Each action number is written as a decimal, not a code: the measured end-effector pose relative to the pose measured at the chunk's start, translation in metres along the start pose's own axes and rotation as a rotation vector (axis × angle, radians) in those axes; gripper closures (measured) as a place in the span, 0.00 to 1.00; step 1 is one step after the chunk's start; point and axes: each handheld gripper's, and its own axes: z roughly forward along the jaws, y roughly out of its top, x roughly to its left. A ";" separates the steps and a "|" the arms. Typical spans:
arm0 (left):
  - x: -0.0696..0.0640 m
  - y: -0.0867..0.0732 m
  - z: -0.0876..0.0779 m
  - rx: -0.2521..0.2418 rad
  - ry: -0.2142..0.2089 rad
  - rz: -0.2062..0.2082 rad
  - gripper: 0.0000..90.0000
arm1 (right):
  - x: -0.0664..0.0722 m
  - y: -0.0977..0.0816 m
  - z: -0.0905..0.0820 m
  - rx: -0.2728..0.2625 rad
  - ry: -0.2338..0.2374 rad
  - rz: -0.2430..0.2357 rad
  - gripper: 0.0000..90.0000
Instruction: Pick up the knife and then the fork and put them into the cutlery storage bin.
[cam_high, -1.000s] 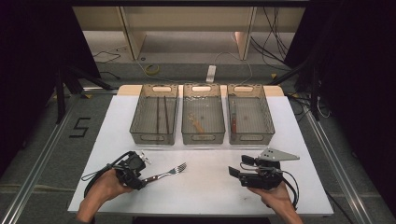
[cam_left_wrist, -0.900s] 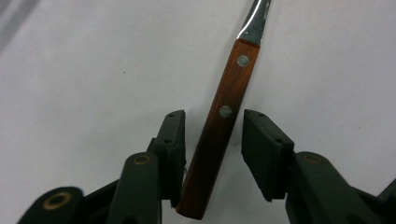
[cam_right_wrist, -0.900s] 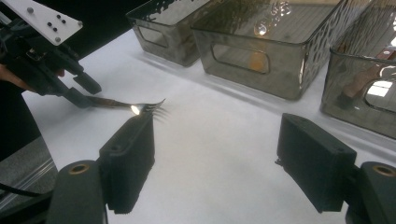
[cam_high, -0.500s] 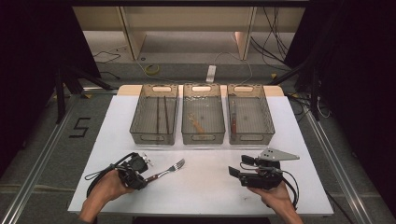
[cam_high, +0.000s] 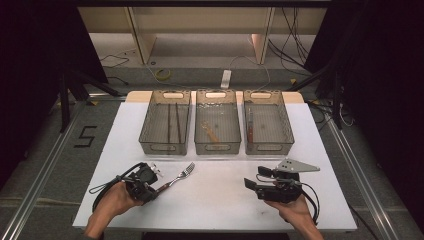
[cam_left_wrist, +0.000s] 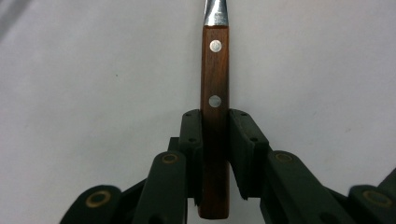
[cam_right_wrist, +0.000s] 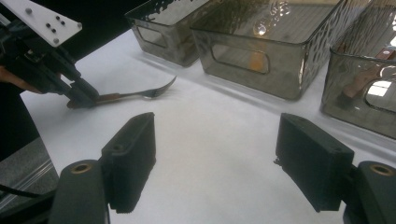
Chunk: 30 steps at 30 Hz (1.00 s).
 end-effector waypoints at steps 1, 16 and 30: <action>0.000 0.000 -0.002 -0.009 -0.002 -0.003 0.84 | 0.000 0.000 0.000 -0.001 0.000 0.000 0.32; -0.010 0.012 -0.025 -0.246 -0.058 -0.050 0.84 | 0.005 0.001 0.003 0.001 0.009 0.004 0.32; -0.034 0.033 -0.029 -0.355 -0.074 -0.012 0.84 | 0.016 0.004 0.020 0.020 0.079 0.032 0.33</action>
